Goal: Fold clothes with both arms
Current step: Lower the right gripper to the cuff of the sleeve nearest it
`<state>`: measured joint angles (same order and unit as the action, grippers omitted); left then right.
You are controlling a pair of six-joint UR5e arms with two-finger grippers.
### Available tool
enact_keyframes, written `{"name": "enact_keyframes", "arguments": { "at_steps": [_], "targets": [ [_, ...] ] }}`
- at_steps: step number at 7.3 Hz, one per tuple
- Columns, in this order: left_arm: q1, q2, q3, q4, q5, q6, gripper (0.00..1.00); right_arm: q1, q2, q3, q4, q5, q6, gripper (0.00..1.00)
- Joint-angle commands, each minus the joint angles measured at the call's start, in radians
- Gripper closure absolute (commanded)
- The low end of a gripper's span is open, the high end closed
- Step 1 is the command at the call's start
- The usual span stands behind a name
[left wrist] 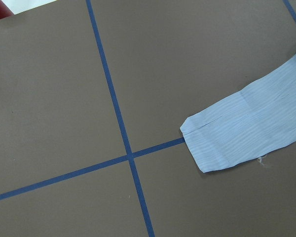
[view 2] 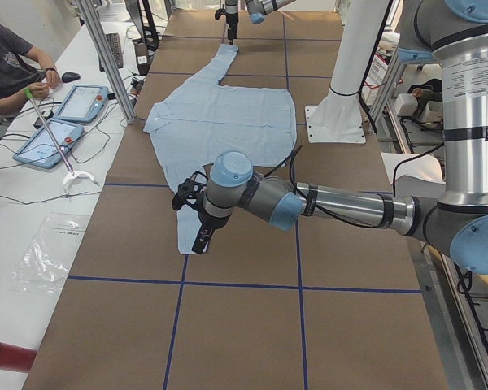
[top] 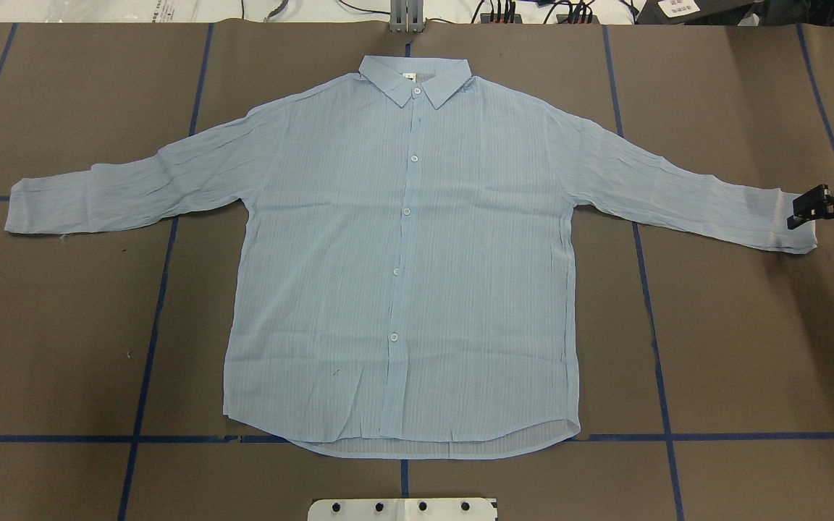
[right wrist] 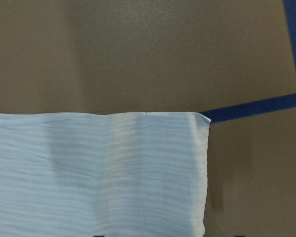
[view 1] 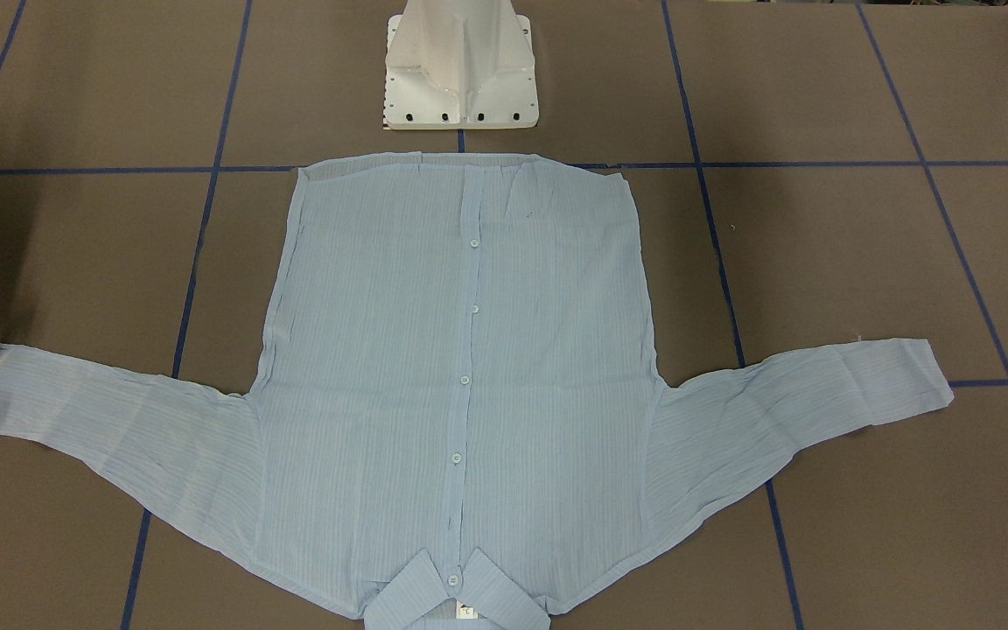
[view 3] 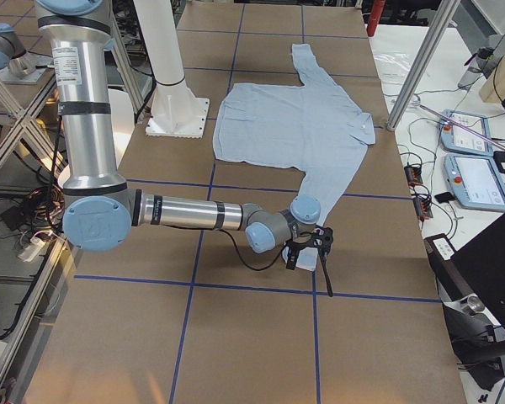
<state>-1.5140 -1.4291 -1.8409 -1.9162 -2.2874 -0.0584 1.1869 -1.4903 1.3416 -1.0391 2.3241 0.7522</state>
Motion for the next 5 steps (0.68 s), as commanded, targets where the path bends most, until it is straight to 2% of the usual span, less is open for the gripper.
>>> {"name": "enact_keyframes", "arguments": {
  "at_steps": [1, 3, 4, 5],
  "targets": [
    [0.0, -0.001, -0.001, -0.001, 0.0, 0.0, 0.0, -0.012, 0.01, -0.019, 0.001, 0.0, 0.022, 0.19],
    [0.0, -0.001, -0.006, 0.0, 0.002, 0.0, 0.0, -0.013, 0.01, -0.031, 0.001, 0.0, 0.021, 0.26],
    [0.0, -0.001, -0.006, 0.0, 0.002, 0.0, 0.0, -0.013, 0.01, -0.033, 0.001, 0.001, 0.022, 0.26],
    [0.0, -0.001, -0.006, 0.0, 0.005, 0.0, 0.0, -0.013, 0.01, -0.032, 0.001, 0.003, 0.029, 0.34]
  ]
}}
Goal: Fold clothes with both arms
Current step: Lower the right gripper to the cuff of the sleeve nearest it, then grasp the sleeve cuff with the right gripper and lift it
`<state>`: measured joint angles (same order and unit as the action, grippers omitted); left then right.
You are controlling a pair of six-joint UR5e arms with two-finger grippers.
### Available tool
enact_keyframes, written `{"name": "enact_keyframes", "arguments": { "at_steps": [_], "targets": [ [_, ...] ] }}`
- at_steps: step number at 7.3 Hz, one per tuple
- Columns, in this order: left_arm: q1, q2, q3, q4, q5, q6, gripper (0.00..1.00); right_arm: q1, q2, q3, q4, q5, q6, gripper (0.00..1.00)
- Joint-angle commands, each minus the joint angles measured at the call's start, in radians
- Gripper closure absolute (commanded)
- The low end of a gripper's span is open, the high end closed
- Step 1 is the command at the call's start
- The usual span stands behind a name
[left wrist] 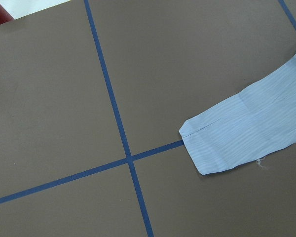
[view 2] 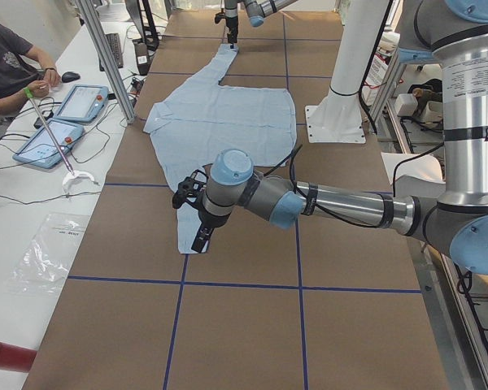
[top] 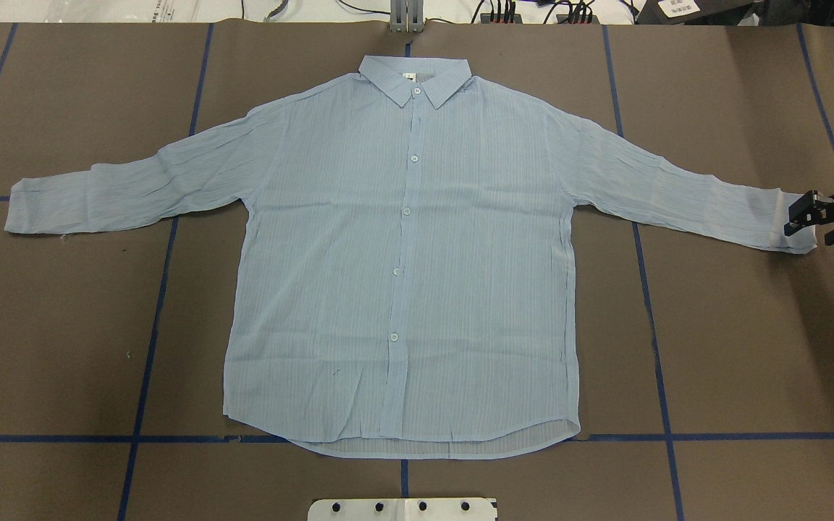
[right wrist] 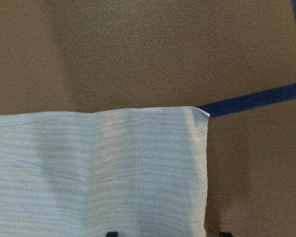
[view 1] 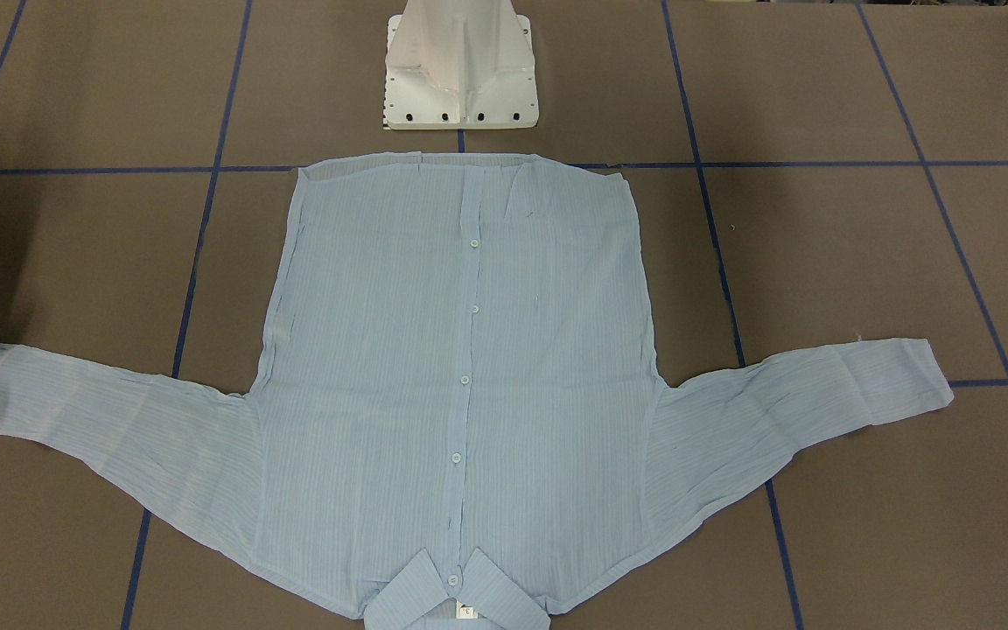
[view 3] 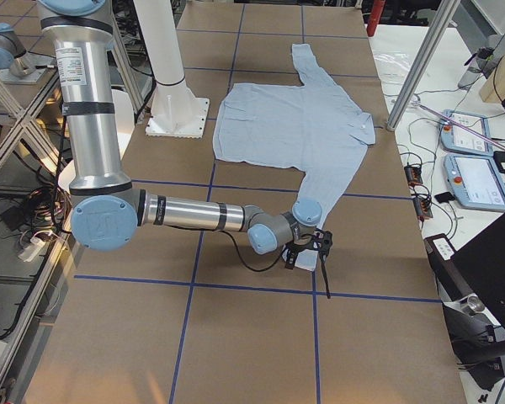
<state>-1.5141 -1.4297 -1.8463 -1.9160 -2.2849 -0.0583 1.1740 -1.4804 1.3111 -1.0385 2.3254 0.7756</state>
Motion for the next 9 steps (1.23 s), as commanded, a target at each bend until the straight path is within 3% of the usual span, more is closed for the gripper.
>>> {"name": "enact_keyframes", "arguments": {
  "at_steps": [1, 2, 3, 6, 9],
  "targets": [
    [0.0, 0.0, -0.002, 0.0, 0.004, 0.0, 0.0, 0.0, 0.0, -0.003, 0.0, 0.002, 0.007, 0.52],
    [0.0, 0.0, -0.004, 0.0, 0.005, 0.0, 0.0, 0.0, -0.001, -0.003, 0.0, 0.002, 0.007, 0.88],
    [-0.002, 0.002, -0.01, 0.0, 0.007, 0.0, 0.0, 0.0, -0.001, -0.001, 0.0, 0.005, 0.007, 1.0],
    [-0.002, 0.002, -0.017, 0.002, 0.005, 0.0, 0.0, 0.003, -0.003, 0.051, 0.0, 0.028, 0.01, 1.0],
    [-0.002, 0.002, -0.018, 0.0, -0.001, -0.002, 0.0, 0.006, -0.006, 0.176, -0.015, 0.031, 0.01, 1.0]
  ]
}}
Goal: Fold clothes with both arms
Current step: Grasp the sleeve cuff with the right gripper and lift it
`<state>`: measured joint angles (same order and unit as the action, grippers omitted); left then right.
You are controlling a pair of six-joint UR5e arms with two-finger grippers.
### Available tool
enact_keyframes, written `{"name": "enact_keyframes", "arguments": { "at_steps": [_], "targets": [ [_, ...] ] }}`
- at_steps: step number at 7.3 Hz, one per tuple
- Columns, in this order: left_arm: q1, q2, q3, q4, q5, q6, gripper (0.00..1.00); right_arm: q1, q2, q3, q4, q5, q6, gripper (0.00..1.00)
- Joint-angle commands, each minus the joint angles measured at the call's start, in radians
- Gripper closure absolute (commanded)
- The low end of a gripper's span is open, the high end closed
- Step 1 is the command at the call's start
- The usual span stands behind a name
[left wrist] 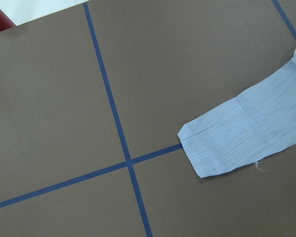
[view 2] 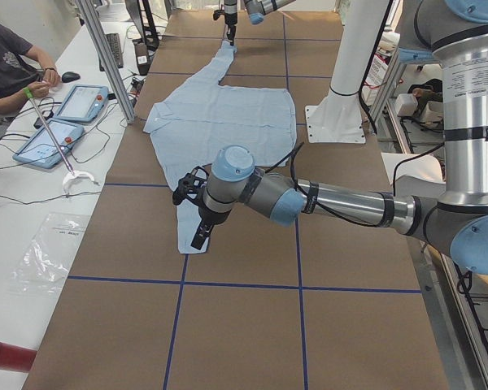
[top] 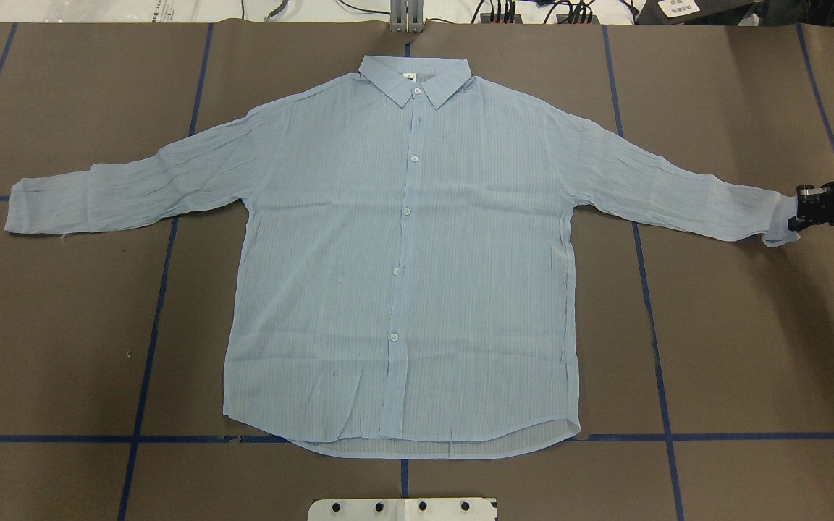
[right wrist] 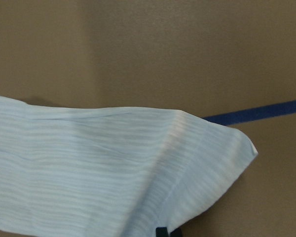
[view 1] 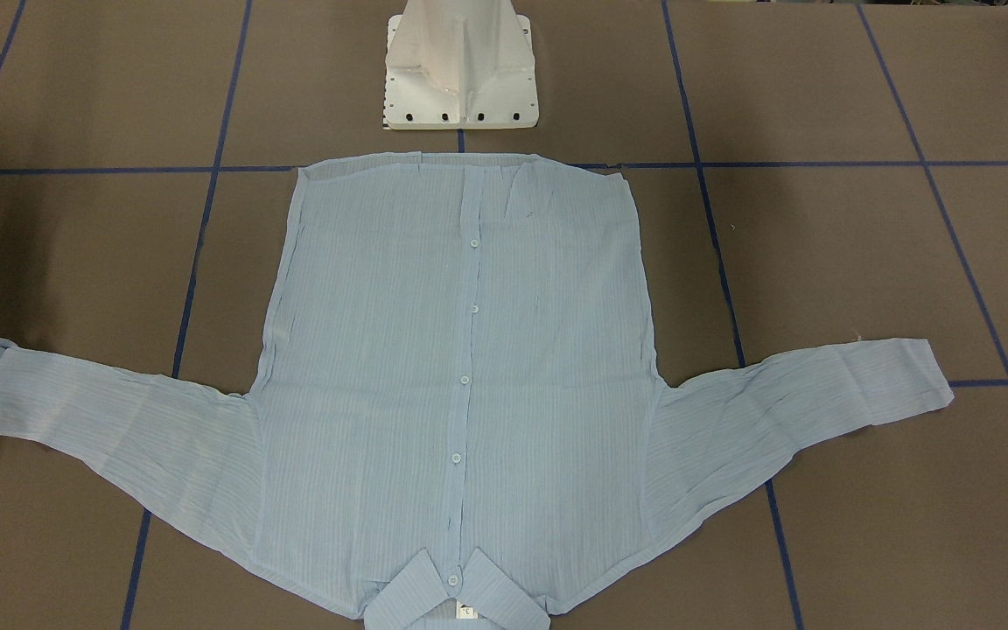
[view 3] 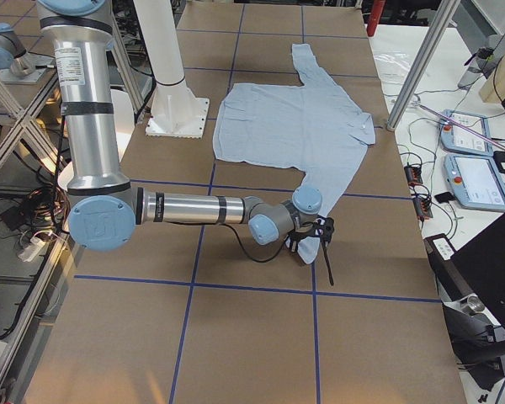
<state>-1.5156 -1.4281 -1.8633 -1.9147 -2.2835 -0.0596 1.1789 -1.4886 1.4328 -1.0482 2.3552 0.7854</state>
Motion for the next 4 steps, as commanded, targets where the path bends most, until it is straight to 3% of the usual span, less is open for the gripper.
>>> {"name": "enact_keyframes", "arguments": {
  "at_steps": [1, 4],
  "targets": [
    [0.0, 0.0, -0.005, -0.001, -0.001, 0.001, 0.0, -0.001, 0.02, 0.075, -0.006, -0.001, 0.006, 1.0],
    [0.0, 0.0, -0.005, -0.003, -0.002, 0.001, 0.0, -0.059, 0.231, 0.083, -0.12, -0.002, 0.133, 1.0]
  ]
}}
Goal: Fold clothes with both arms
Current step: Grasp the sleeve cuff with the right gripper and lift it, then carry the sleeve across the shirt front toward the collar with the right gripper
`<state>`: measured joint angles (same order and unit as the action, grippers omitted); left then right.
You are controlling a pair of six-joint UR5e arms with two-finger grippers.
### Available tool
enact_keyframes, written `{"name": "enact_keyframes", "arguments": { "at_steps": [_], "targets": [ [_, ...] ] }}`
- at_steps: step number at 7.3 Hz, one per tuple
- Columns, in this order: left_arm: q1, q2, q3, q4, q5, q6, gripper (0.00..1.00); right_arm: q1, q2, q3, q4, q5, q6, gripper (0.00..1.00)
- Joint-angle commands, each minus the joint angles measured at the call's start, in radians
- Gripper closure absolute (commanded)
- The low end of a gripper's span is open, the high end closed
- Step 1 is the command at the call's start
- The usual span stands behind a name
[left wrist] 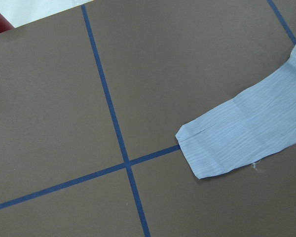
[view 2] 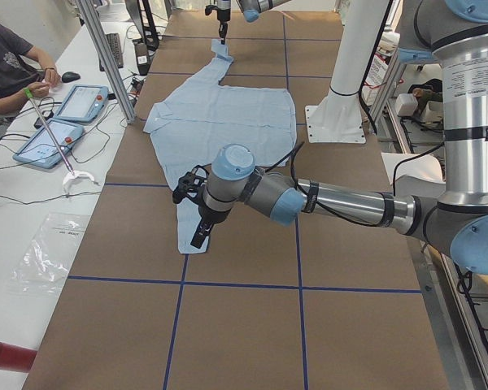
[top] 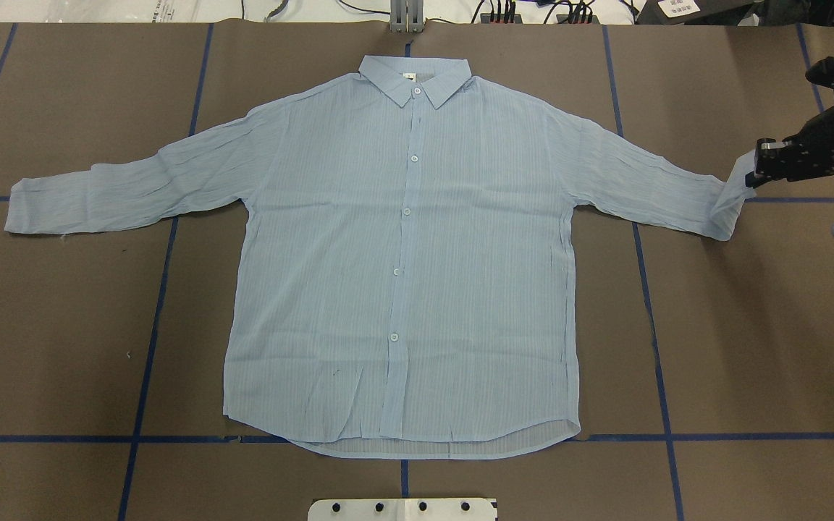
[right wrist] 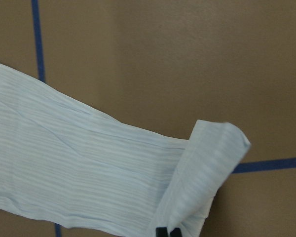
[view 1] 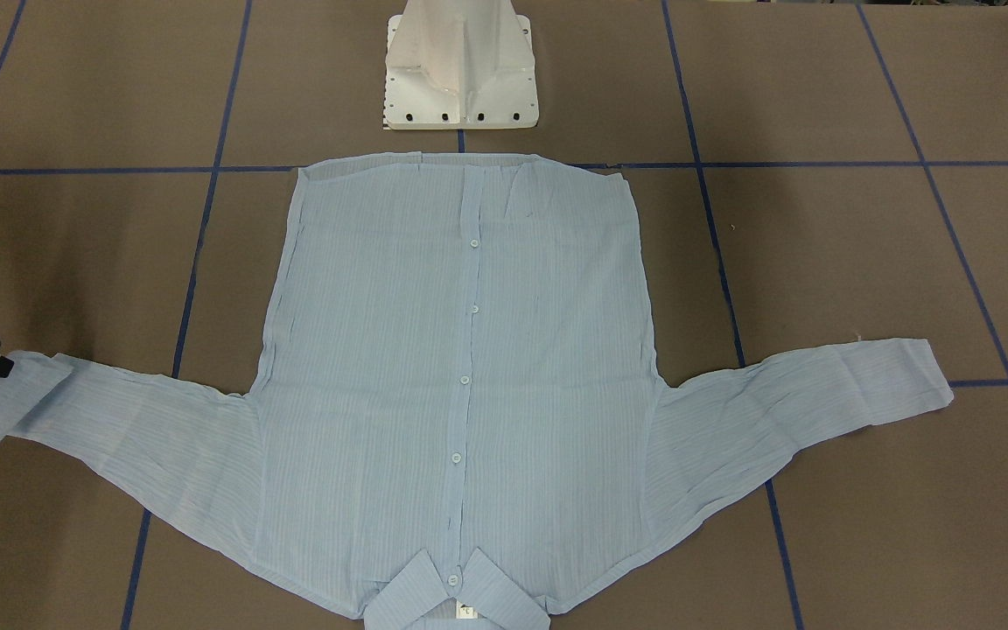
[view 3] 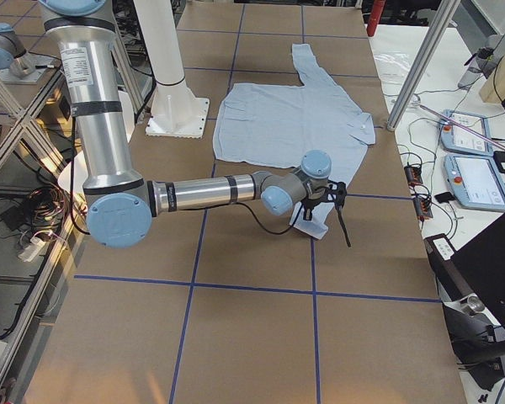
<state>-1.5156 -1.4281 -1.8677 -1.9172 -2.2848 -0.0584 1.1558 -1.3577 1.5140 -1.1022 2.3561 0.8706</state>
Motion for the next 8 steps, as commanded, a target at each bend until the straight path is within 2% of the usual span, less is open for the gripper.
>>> {"name": "enact_keyframes", "arguments": {
  "at_steps": [1, 3, 4, 5, 6, 8],
  "targets": [
    [0.002, 0.0, -0.001, -0.002, -0.001, -0.001, 0.0, -0.069, 0.186, -0.001, -0.137, -0.006, 0.088, 1.0],
    [0.002, 0.0, 0.001, -0.003, -0.001, 0.002, 0.0, -0.192, 0.325, -0.017, -0.171, -0.049, 0.262, 1.0],
    [0.0, 0.0, 0.002, -0.022, -0.001, 0.003, 0.0, -0.255, 0.439, -0.073, -0.169, -0.125, 0.391, 1.0],
    [0.002, 0.0, 0.005, -0.028, -0.001, 0.002, 0.0, -0.309, 0.591, -0.194, -0.157, -0.186, 0.491, 1.0],
    [0.002, 0.0, 0.005, -0.029, -0.001, 0.0, 0.0, -0.355, 0.694, -0.283, -0.148, -0.224, 0.51, 1.0],
    [0.002, 0.0, 0.009, -0.028, -0.001, -0.001, 0.0, -0.407, 0.75, -0.352, -0.052, -0.28, 0.55, 1.0]
  ]
}}
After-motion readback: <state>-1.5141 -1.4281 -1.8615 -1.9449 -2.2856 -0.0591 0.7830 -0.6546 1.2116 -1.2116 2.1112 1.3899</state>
